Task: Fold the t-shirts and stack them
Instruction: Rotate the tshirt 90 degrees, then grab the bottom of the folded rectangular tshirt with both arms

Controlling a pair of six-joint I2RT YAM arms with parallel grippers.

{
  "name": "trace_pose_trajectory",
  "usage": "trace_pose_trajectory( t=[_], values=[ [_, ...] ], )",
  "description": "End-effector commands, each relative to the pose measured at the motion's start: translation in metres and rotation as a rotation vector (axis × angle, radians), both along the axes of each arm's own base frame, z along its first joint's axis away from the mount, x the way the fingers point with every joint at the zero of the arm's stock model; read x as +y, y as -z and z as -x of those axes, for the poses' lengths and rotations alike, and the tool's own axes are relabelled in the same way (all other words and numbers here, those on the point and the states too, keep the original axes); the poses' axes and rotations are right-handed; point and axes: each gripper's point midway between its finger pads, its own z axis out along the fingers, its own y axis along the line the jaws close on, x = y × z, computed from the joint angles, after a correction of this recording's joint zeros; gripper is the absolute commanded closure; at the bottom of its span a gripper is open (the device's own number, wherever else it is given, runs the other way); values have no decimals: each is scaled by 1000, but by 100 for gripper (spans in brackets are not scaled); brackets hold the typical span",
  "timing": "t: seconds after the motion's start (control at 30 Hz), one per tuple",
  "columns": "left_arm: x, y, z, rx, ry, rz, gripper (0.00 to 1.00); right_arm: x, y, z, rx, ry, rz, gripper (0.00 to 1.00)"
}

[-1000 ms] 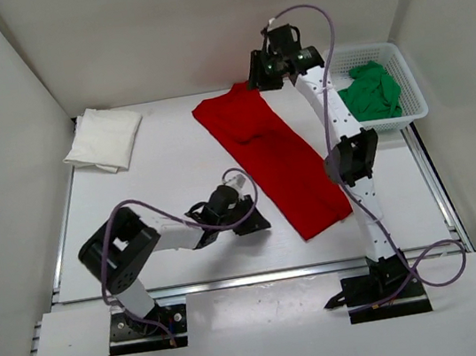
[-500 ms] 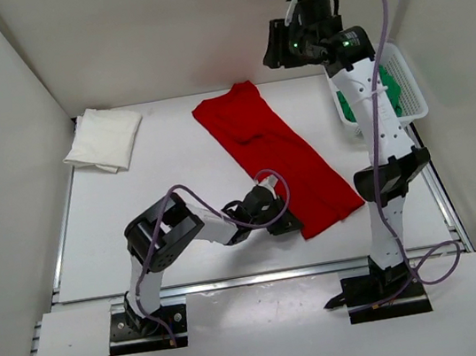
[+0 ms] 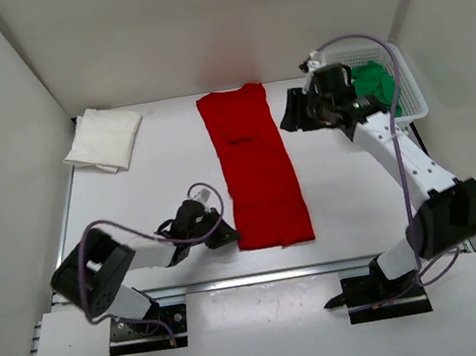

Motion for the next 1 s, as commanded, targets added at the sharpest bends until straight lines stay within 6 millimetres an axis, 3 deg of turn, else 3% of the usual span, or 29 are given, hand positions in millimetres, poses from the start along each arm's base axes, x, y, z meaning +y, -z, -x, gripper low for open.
trace_pose_trajectory(
  t=[0.0, 0.03, 0.13, 0.17, 0.2, 0.23, 0.27, 0.3, 0.37, 0.4, 0.53, 0.77, 0.9, 0.97],
  values=[
    [38, 6, 23, 2, 46, -61, 82, 11, -2, 11, -101, -7, -201, 56],
    [47, 4, 24, -9, 46, -73, 80, 12, -6, 15, -136, -18, -234, 55],
    [69, 1, 28, -46, 44, -132, 70, 11, 72, 61, 20, -5, -259, 57],
    [76, -1, 28, -55, 34, -135, 64, 11, 69, 70, -4, -5, -272, 57],
    [80, -1, 31, -52, 27, -131, 61, 12, 91, 89, 54, -8, -277, 57],
    [79, -1, 35, -42, 38, -118, 61, 9, 113, 103, 95, 3, -271, 58],
    [81, 1, 37, -41, 36, -118, 60, 11, 112, 112, 84, -10, -279, 59],
    [80, 0, 39, -41, 42, -114, 60, 5, 135, 125, 144, 14, -274, 64],
    [77, 3, 42, -38, 47, -102, 59, 7, 141, 148, 161, -6, -314, 71],
    [73, 4, 44, -23, 57, -87, 59, 5, 158, 161, 205, -4, -300, 72],
    [61, 5, 50, -2, 96, -75, 57, -1, 189, 196, 279, 9, -277, 69],
    [51, 7, 46, 17, 118, -71, 51, -12, 225, 221, 346, 53, -285, 60],
    [45, 10, 48, 23, 129, -71, 53, -6, 226, 221, 357, 35, -332, 66],
    [38, 9, 50, 26, 154, -65, 57, -1, 227, 220, 364, 20, -334, 76]
  ],
)
